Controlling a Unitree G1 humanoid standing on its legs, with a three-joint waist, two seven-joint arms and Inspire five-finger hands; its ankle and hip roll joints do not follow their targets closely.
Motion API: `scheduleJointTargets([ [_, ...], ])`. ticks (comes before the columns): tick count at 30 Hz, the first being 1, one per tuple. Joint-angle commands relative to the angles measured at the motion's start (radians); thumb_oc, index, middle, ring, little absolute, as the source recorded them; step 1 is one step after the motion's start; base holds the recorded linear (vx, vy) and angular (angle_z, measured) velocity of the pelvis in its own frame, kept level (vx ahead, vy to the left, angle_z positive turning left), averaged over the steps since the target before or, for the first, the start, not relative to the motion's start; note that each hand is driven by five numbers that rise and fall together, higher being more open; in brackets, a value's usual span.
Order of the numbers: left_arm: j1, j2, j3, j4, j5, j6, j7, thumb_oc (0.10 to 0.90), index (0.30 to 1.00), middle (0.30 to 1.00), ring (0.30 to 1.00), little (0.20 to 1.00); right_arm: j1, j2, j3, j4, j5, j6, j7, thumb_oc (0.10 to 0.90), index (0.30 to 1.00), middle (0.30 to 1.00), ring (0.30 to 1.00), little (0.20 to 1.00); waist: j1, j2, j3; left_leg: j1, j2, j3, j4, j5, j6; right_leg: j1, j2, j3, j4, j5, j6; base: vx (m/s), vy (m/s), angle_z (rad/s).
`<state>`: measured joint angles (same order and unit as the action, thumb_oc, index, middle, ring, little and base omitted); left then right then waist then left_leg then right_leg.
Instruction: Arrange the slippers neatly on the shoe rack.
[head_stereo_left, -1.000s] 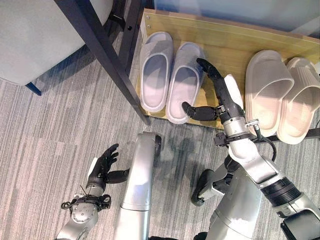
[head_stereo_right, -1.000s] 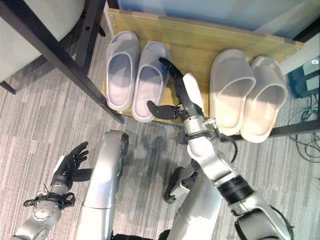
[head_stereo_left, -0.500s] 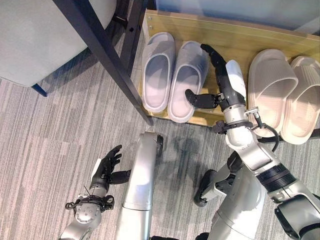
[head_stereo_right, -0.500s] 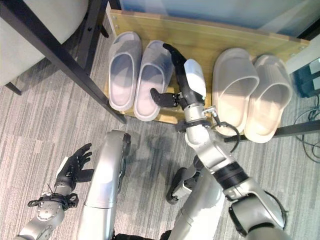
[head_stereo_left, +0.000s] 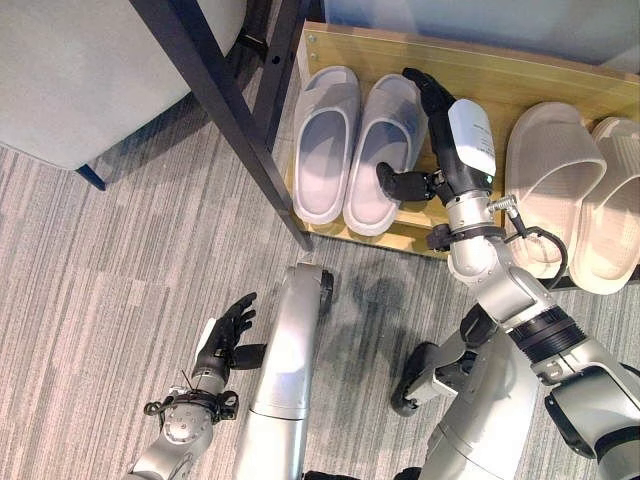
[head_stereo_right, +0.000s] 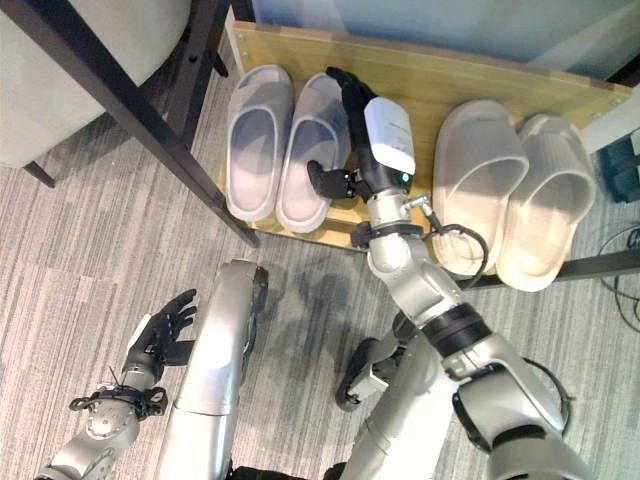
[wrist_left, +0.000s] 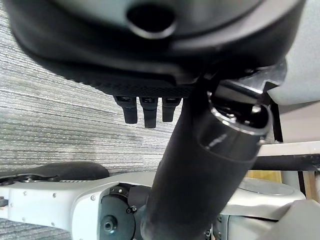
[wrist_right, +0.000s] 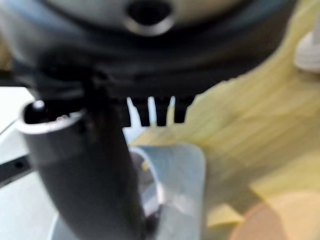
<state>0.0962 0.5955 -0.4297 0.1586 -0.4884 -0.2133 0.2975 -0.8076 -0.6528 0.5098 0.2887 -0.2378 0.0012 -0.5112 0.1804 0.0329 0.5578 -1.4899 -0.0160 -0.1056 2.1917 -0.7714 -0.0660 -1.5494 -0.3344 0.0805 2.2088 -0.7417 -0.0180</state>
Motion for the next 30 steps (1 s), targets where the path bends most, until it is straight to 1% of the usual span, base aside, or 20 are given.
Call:
scheduleJointTargets([
  [1,-0.023,-0.002,-0.041,-0.063,0.008,-0.071,0.017,0.8,0.9,0.9,0.9,0.9,-0.178,0.0,0.016,0.021,-0.059,-0.022,-0.076,0.8,0.9,0.9,0.9,0.9,0.054,0.041,-0.038,-0.08,-0.05,0.027,-0.093,-0.023,0.015,0.056,-0.023,-0.028,0.075,-0.01,-0.063,0.0,0.0,0.0],
  [5,-0.024,-0.003,-0.041,-0.062,0.007,-0.068,0.017,0.8,0.9,0.9,0.9,0.9,-0.172,-0.002,0.009,0.011,-0.054,-0.023,-0.075,0.8,0.9,0.9,0.9,0.9,0.053,0.044,-0.038,-0.08,-0.056,0.026,-0.092,-0.022,0.014,0.061,-0.027,-0.029,0.076,-0.008,-0.062,0.0,0.0,0.0],
  [11,-0.023,-0.006,-0.039,-0.059,0.009,-0.068,0.017,0.8,0.9,0.9,0.9,0.9,-0.148,-0.012,-0.006,-0.037,-0.05,-0.035,-0.073,0.8,0.9,0.9,0.9,0.9,0.045,0.039,-0.038,-0.08,-0.058,0.029,-0.087,-0.023,0.012,0.062,-0.029,-0.026,0.081,-0.006,-0.062,0.0,0.0,0.0],
  [19,-0.015,-0.015,-0.021,-0.06,0.01,-0.061,0.024,0.8,0.9,0.9,0.9,0.9,-0.083,-0.021,-0.034,-0.129,-0.054,-0.048,-0.064,0.8,0.9,0.9,0.9,0.9,0.03,0.023,-0.038,-0.08,-0.05,0.039,-0.087,-0.021,0.01,0.047,-0.027,-0.011,0.09,-0.008,-0.067,0.0,0.0,0.0],
  [21,-0.011,-0.018,-0.013,-0.062,0.015,-0.056,0.026,0.8,0.9,0.9,0.9,0.9,-0.041,-0.024,-0.05,-0.171,-0.057,-0.051,-0.057,0.8,0.9,0.9,0.9,0.9,0.022,0.015,-0.038,-0.08,-0.047,0.045,-0.087,-0.021,0.012,0.04,-0.024,-0.004,0.093,-0.007,-0.068,0.0,0.0,0.0],
  [30,0.008,-0.029,0.006,-0.07,0.025,-0.051,0.033,0.8,0.9,0.9,0.9,0.9,0.067,-0.048,-0.091,-0.288,-0.093,-0.063,-0.052,0.8,0.9,0.9,0.9,0.9,0.001,-0.007,-0.038,-0.08,-0.036,0.061,-0.085,-0.019,0.015,0.015,-0.015,0.016,0.098,-0.011,-0.067,0.0,0.0,0.0],
])
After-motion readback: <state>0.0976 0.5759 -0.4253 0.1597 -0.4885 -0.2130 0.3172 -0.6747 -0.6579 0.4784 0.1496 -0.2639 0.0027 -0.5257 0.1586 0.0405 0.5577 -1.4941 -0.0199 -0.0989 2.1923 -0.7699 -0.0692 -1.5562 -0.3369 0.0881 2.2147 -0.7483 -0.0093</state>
